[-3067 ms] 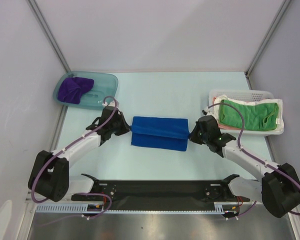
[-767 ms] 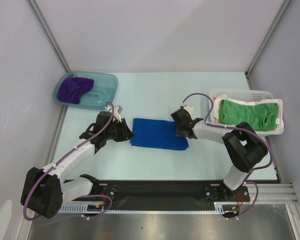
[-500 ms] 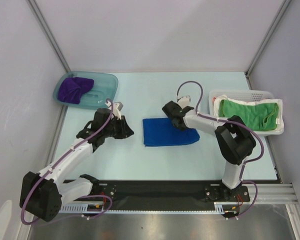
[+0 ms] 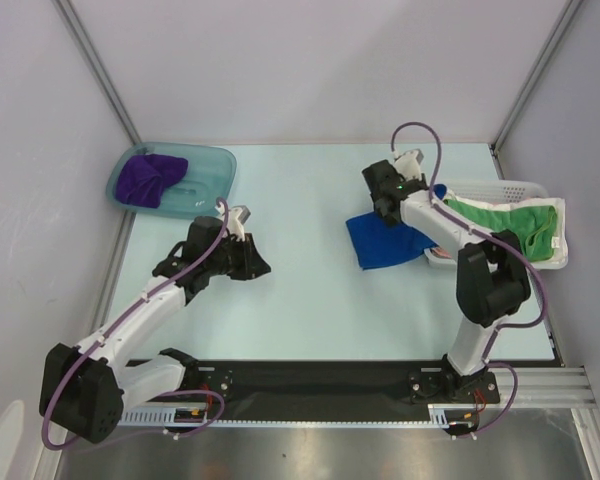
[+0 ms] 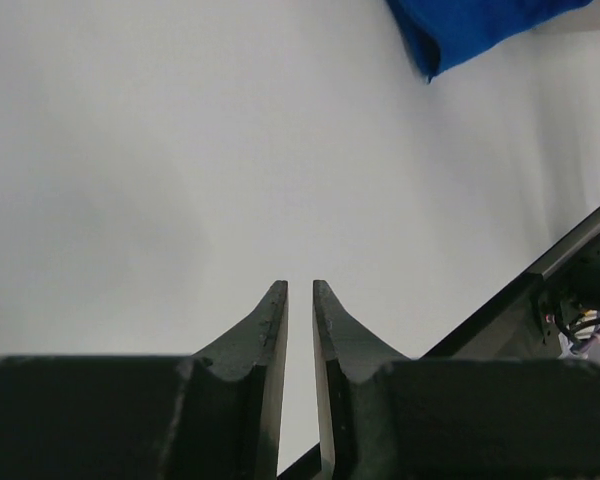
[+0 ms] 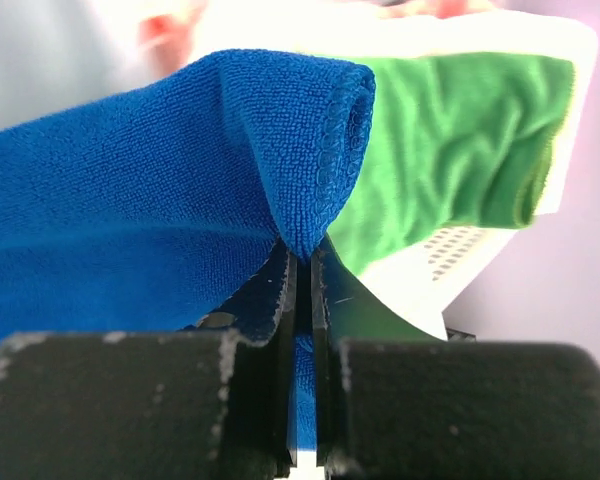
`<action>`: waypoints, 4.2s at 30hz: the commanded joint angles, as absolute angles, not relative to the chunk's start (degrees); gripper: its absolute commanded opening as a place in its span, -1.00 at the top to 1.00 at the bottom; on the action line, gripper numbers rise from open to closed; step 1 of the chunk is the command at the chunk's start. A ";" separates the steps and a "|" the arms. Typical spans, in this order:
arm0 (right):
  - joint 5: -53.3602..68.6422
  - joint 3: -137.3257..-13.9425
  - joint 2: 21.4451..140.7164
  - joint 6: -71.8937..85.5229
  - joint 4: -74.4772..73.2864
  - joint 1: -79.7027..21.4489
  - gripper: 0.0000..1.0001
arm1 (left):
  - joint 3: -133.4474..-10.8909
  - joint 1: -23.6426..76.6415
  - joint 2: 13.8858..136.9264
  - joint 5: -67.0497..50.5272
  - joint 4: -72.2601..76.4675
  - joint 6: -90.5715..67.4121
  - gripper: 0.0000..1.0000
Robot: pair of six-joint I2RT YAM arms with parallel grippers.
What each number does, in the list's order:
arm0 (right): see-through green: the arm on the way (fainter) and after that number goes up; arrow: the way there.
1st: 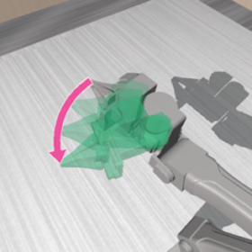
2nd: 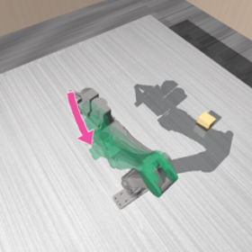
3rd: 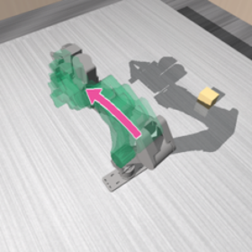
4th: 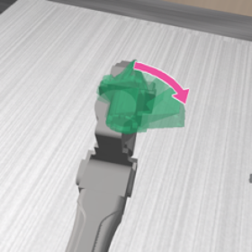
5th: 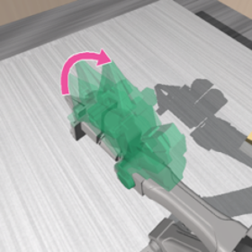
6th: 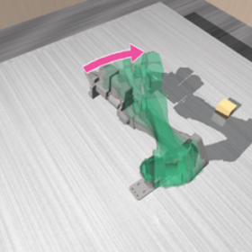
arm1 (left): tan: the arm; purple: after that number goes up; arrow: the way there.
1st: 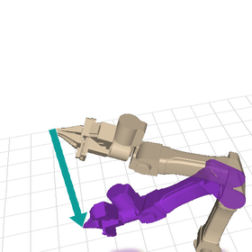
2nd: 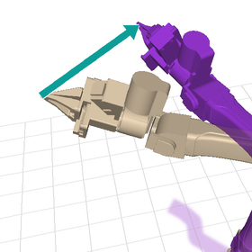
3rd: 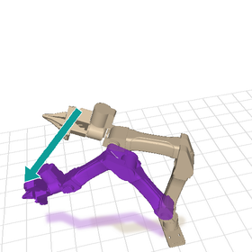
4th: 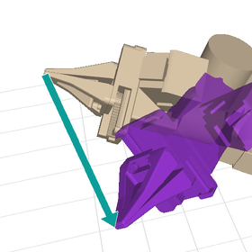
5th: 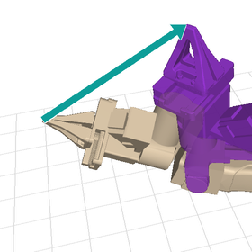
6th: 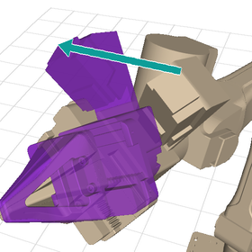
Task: Fold and stack the towels
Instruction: Neatly place the folded towel into the bin, then grab crumpled towel
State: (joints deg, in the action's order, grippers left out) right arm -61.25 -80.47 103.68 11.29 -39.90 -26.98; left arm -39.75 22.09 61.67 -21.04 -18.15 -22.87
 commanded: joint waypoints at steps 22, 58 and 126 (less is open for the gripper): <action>-53.97 -76.55 85.25 -0.26 -32.17 3.60 1.00 | -39.02 22.06 60.82 -27.33 -15.47 -22.50 0.66; -13.28 -68.65 77.34 19.60 -21.28 -22.31 -1.00 | -66.34 18.38 79.52 31.26 -14.94 -35.24 0.02; -4.75 -63.63 84.64 20.04 -14.94 -29.88 -0.90 | -105.10 -6.06 129.10 37.79 -10.45 -37.25 0.17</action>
State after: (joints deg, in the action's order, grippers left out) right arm -4.93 -61.21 83.96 20.78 -15.77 -29.82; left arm -101.03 -5.87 125.40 36.53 -3.77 -33.32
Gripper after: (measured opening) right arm 0.950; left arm 0.418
